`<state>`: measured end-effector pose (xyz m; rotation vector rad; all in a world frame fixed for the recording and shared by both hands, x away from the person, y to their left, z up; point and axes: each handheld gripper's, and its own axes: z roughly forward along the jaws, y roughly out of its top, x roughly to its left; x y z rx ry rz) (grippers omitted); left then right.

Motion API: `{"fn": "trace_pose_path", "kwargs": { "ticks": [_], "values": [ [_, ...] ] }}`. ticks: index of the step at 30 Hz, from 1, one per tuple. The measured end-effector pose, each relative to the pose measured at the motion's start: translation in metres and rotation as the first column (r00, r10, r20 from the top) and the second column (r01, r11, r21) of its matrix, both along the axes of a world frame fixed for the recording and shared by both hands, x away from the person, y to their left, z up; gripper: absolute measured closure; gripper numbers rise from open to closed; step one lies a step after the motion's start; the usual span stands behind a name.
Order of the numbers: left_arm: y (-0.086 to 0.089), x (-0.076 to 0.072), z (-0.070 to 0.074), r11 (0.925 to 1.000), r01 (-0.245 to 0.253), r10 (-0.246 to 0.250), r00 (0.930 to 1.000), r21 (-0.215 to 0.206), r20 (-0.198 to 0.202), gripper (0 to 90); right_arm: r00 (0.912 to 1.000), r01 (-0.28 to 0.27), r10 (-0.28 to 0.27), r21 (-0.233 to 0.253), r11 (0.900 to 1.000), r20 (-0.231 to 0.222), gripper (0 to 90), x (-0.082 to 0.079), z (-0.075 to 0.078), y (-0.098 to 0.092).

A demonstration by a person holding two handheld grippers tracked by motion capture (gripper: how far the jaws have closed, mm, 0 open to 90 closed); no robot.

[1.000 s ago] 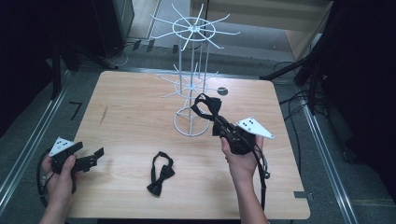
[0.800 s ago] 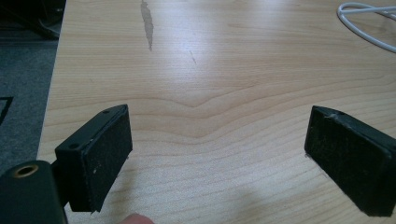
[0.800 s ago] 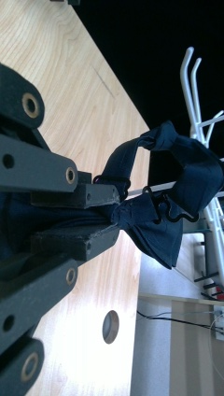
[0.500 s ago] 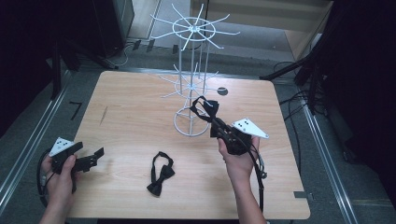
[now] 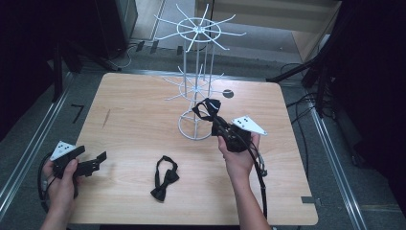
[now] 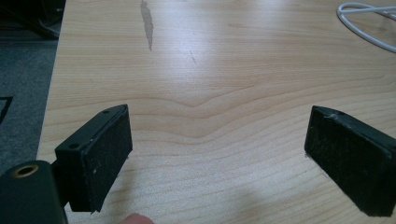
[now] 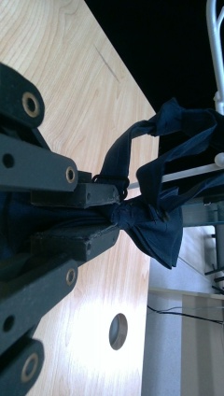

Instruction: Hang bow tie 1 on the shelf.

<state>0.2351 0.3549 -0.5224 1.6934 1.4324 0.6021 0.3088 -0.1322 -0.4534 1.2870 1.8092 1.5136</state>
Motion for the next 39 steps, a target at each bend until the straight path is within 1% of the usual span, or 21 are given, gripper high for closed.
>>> {"fn": "trace_pose_path", "kwargs": {
  "ticks": [5,8,10,13,15,18,22,26,32,37,39],
  "values": [
    [0.000,0.000,0.000,1.0000,0.000,0.000,1.0000,-0.001,0.001,8.2,1.0000,-0.008,0.008,-0.006,1.000,-0.001,76.9,0.001,-0.005,0.005],
    [0.000,0.000,0.000,1.0000,0.000,0.000,1.0000,-0.001,0.001,8.2,1.0000,-0.006,0.006,-0.004,1.000,-0.002,74.1,0.000,-0.007,0.004],
    [0.000,0.000,0.000,1.0000,0.001,-0.001,1.0000,-0.002,0.001,8.2,1.0000,0.001,-0.001,-0.012,1.000,0.002,71.1,-0.001,-0.008,0.002],
    [0.000,0.000,0.000,1.0000,0.001,-0.001,1.0000,-0.001,0.000,8.2,1.0000,-0.006,0.006,-0.007,1.000,0.001,68.0,-0.002,-0.009,0.000],
    [0.000,0.000,0.000,1.0000,0.000,0.000,1.0000,0.000,0.000,8.2,0.9999,-0.015,0.015,-0.004,1.000,-0.001,63.0,-0.004,-0.009,-0.001],
    [0.000,0.000,0.000,1.0000,0.001,-0.001,1.0000,0.001,0.000,8.2,0.9998,-0.020,0.020,-0.016,1.000,0.002,55.7,-0.007,-0.009,0.000],
    [0.000,0.000,0.000,1.0000,0.001,-0.001,1.0000,0.002,0.000,8.2,0.9996,-0.028,0.028,-0.024,0.999,0.006,50.3,-0.012,-0.009,0.001],
    [0.000,0.000,0.000,1.0000,0.002,-0.002,1.0000,-0.002,0.000,8.2,0.9993,-0.038,0.038,-0.030,0.999,0.001,49.0,-0.017,-0.011,0.003],
    [0.000,0.000,0.000,1.0000,0.002,-0.002,1.0000,-0.002,0.000,8.2,0.9983,-0.056,0.055,-0.042,0.998,-0.018,48.5,-0.024,-0.018,0.007],
    [0.000,-0.001,0.000,1.0000,-0.001,0.001,1.0000,-0.002,0.003,8.2,0.9961,-0.085,0.083,-0.065,0.994,-0.030,48.0,-0.031,-0.023,0.013],
    [0.000,0.000,0.000,1.0000,0.000,0.000,1.0000,-0.003,0.000,8.2,0.9953,-0.094,0.092,-0.063,0.994,-0.032,48.0,-0.032,-0.025,0.015]
  ]
}}
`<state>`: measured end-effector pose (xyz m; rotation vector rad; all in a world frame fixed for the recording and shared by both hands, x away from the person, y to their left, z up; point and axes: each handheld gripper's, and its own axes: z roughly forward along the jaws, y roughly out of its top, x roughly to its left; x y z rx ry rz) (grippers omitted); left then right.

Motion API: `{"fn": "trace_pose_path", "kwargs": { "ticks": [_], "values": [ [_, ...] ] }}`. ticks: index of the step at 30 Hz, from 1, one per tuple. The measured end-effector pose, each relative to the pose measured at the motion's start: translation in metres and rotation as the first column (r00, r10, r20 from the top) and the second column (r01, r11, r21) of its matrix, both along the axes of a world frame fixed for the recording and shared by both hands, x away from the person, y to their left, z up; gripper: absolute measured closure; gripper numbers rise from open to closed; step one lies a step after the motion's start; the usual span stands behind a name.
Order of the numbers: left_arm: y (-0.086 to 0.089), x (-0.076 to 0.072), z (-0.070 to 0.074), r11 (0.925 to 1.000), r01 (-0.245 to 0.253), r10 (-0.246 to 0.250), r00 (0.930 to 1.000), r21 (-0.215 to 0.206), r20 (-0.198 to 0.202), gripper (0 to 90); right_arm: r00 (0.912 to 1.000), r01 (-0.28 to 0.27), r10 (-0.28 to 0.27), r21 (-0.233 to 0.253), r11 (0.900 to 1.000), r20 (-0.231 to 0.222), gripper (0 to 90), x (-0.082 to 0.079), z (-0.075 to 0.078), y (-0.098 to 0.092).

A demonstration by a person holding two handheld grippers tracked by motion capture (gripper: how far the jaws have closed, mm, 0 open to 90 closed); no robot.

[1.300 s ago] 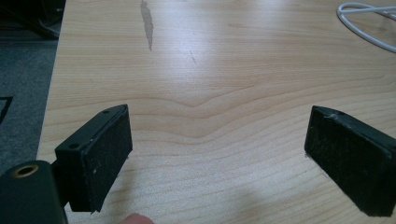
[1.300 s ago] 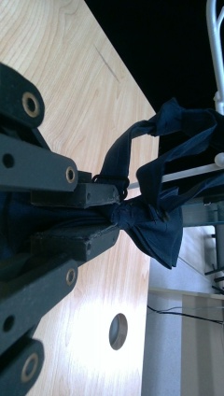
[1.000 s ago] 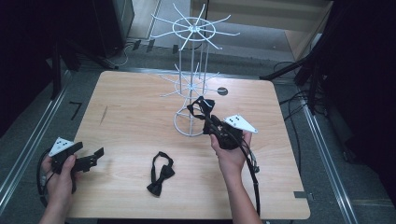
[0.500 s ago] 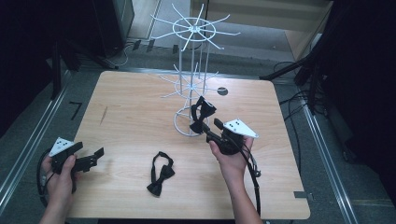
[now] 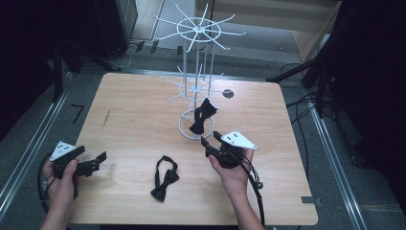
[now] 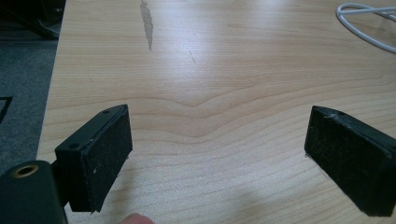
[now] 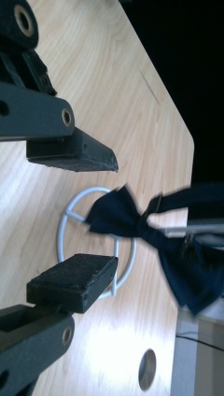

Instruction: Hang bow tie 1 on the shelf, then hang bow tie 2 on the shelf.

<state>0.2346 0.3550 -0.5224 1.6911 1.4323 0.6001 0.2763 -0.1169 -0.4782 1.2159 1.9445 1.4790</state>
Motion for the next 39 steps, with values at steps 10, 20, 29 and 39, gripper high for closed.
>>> {"fn": "trace_pose_path", "kwargs": {
  "ticks": [10,20,29,39],
  "values": [
    [0.000,0.000,0.000,1.0000,0.003,-0.003,1.0000,0.001,-0.003,8.2,0.9950,-0.086,0.085,-0.024,0.996,-0.053,52.2,-0.012,-0.012,0.020],
    [0.000,0.000,0.000,1.0000,0.003,-0.003,1.0000,0.001,-0.003,8.2,0.9878,-0.135,0.131,-0.039,0.990,-0.084,52.0,-0.019,-0.021,0.038],
    [0.000,0.001,0.000,1.0000,0.006,-0.006,1.0000,0.000,-0.005,8.2,0.9796,-0.178,0.172,-0.054,0.983,-0.105,52.1,-0.024,-0.029,0.052],
    [0.000,0.001,0.000,1.0000,0.003,-0.003,1.0000,0.000,-0.002,8.2,0.9717,-0.208,0.199,-0.056,0.977,-0.127,51.8,-0.027,-0.034,0.063]
  ]
}}
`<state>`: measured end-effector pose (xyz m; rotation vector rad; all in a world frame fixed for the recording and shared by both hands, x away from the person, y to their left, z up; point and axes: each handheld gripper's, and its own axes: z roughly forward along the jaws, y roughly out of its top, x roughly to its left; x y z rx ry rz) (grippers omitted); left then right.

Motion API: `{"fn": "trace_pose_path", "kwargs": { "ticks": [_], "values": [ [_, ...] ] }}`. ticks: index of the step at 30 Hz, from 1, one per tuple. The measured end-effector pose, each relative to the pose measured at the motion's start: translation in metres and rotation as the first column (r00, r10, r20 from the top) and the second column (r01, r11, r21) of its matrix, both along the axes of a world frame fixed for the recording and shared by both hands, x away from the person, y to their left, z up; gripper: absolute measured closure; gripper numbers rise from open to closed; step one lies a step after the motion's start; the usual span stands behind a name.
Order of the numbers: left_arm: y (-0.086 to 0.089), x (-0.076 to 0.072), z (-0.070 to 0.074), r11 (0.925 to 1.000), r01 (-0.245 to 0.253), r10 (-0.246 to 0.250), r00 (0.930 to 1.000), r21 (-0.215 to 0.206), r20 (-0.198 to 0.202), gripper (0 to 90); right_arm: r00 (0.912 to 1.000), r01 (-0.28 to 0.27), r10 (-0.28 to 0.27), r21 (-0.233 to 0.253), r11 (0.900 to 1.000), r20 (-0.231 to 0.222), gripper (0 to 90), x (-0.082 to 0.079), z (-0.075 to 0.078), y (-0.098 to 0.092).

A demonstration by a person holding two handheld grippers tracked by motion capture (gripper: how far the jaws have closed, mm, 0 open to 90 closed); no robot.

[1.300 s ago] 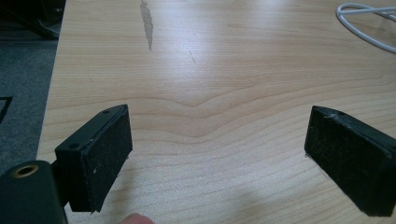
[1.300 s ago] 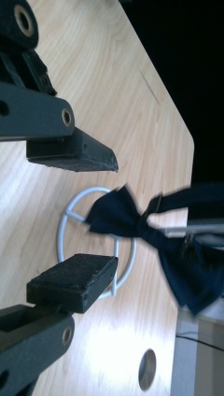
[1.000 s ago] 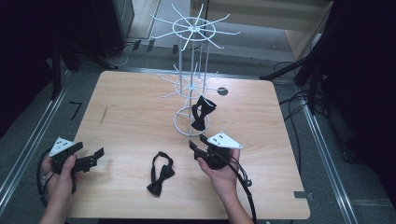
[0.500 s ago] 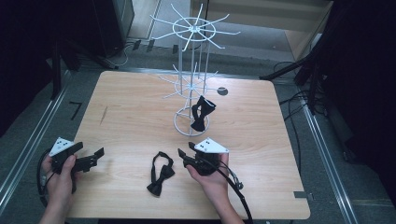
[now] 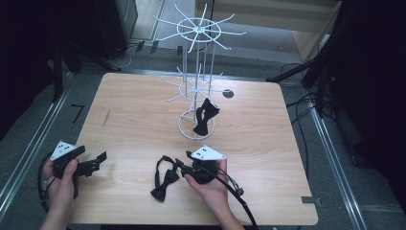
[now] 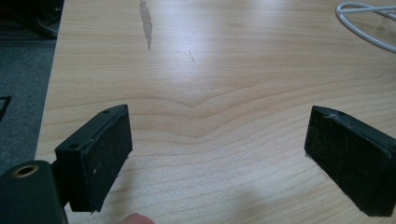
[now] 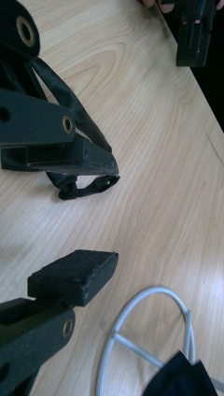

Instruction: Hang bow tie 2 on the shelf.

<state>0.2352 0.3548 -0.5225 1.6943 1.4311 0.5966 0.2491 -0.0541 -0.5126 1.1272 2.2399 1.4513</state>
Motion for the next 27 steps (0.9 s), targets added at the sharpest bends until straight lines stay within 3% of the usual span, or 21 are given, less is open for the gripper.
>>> {"fn": "trace_pose_path", "kwargs": {
  "ticks": [12,27],
  "values": [
    [0.000,0.000,0.000,1.0000,0.002,-0.002,1.0000,0.001,0.000,8.2,0.9995,-0.025,0.025,-0.011,1.000,-0.019,50.6,-0.003,-0.007,0.010],
    [0.000,0.000,0.000,1.0000,0.002,-0.002,1.0000,0.000,0.000,8.2,0.9976,-0.040,0.037,-0.059,0.997,-0.058,49.7,-0.003,-0.021,0.015]
  ]
}}
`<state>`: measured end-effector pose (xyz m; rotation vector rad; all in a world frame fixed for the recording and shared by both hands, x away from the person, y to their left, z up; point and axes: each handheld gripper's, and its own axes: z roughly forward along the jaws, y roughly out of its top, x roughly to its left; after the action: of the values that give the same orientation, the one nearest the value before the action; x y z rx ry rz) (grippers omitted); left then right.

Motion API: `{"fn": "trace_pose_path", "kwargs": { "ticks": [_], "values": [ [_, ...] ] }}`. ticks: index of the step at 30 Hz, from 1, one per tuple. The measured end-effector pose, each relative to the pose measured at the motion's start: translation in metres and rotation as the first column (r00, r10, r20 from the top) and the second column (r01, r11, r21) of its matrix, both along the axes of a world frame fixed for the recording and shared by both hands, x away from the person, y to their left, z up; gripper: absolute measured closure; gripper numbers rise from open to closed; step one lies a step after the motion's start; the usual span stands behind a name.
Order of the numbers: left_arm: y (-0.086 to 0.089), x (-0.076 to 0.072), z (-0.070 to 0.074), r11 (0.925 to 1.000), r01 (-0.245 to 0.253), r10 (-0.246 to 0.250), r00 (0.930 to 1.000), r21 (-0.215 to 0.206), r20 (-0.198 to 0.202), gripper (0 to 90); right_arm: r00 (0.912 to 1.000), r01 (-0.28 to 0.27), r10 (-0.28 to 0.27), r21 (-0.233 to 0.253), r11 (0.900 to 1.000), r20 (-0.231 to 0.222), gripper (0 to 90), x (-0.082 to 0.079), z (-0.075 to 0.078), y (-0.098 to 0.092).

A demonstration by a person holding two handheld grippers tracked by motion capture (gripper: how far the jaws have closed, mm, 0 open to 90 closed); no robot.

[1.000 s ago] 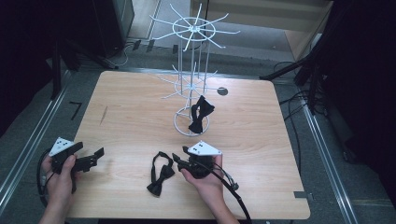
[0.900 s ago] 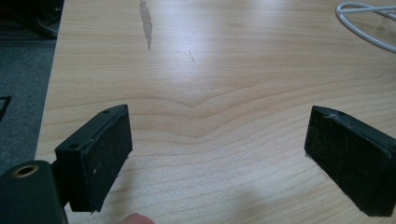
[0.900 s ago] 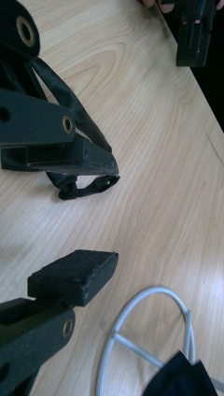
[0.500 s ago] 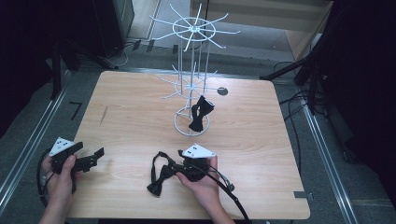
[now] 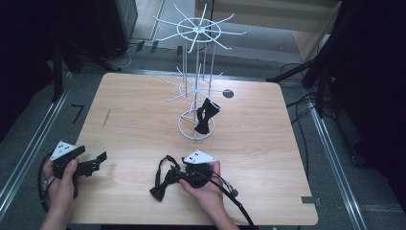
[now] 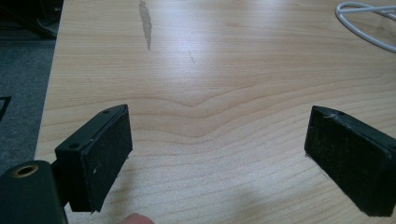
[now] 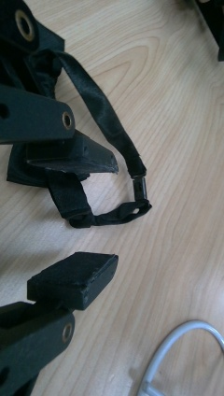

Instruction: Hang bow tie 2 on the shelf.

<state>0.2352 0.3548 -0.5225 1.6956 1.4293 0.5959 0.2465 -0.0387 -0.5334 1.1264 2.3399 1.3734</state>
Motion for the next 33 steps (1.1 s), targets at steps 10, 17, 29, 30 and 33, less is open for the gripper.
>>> {"fn": "trace_pose_path", "kwargs": {
  "ticks": [10,17,29,30,33],
  "values": [
    [0.0001,0.0001,0.0000,1.0000,0.001,-0.001,1.0000,-0.001,-0.001,8.2,0.9994,0.005,-0.007,-0.047,0.999,-0.034,56.3,0.0020,-0.0085,0.0006],
    [0.0001,0.0001,0.0000,1.0000,0.001,-0.001,1.0000,0.000,-0.001,8.2,0.9990,0.009,-0.011,-0.047,0.999,-0.043,64.3,0.0027,-0.0090,-0.0004],
    [-0.0001,0.0000,0.0000,1.0000,0.002,-0.002,1.0000,0.001,-0.001,8.2,0.9974,-0.018,0.016,-0.026,1.000,-0.070,84.2,0.0040,-0.0098,-0.0041],
    [0.0000,0.0001,0.0000,1.0000,0.003,-0.003,1.0000,0.001,-0.002,8.2,0.9977,-0.019,0.017,-0.025,1.000,-0.066,84.8,0.0038,-0.0098,-0.0046],
    [0.0001,0.0002,-0.0001,1.0000,0.003,-0.003,1.0000,-0.001,-0.001,8.2,0.9990,-0.009,0.007,-0.032,0.999,-0.043,85.4,0.0024,-0.0092,-0.0064]
  ]
}}
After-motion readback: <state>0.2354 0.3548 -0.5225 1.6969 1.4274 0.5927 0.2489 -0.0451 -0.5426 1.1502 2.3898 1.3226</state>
